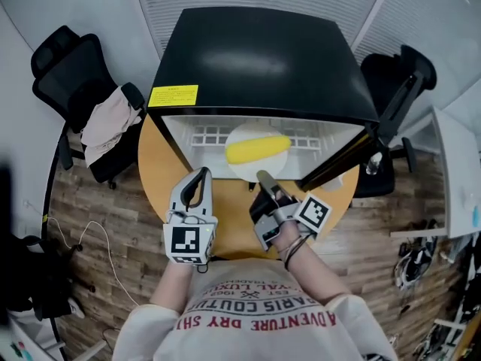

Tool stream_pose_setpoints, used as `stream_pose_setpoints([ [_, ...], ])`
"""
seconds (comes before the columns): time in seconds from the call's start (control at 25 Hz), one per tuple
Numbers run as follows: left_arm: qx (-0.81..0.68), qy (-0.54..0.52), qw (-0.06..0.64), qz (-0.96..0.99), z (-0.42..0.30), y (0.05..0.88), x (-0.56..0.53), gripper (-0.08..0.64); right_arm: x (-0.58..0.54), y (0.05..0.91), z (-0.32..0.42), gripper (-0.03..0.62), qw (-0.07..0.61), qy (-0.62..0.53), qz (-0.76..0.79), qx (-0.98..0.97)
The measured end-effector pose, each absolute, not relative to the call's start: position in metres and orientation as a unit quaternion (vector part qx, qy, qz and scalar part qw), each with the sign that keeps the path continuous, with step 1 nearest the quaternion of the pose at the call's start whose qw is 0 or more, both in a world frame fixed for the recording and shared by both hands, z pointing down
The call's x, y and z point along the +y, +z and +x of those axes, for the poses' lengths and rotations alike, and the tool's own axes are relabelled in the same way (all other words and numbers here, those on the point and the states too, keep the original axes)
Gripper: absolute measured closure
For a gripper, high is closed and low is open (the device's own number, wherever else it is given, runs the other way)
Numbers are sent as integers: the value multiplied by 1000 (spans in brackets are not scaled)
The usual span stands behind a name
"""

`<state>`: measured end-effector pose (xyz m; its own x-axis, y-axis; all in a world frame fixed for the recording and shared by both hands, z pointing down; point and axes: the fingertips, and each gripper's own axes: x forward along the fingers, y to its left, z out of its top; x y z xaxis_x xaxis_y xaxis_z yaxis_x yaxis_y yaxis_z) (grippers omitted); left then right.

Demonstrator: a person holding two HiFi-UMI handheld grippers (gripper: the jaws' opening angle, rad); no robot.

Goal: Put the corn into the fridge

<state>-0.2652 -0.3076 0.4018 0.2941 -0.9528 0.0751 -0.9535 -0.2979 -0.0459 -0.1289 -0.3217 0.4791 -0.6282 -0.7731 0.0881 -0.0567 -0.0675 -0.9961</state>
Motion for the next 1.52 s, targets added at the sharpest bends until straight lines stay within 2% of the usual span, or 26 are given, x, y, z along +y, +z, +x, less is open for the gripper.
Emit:
stream_pose_setpoints([
  [0.48, -568, 38, 21, 822, -263, 416, -348, 535, -359, 488, -138, 552, 296, -656, -366, 591],
  [1.52, -555, 30, 60, 829, -266, 438, -362, 535, -388, 486, -144, 528, 338, -630, -378, 589],
])
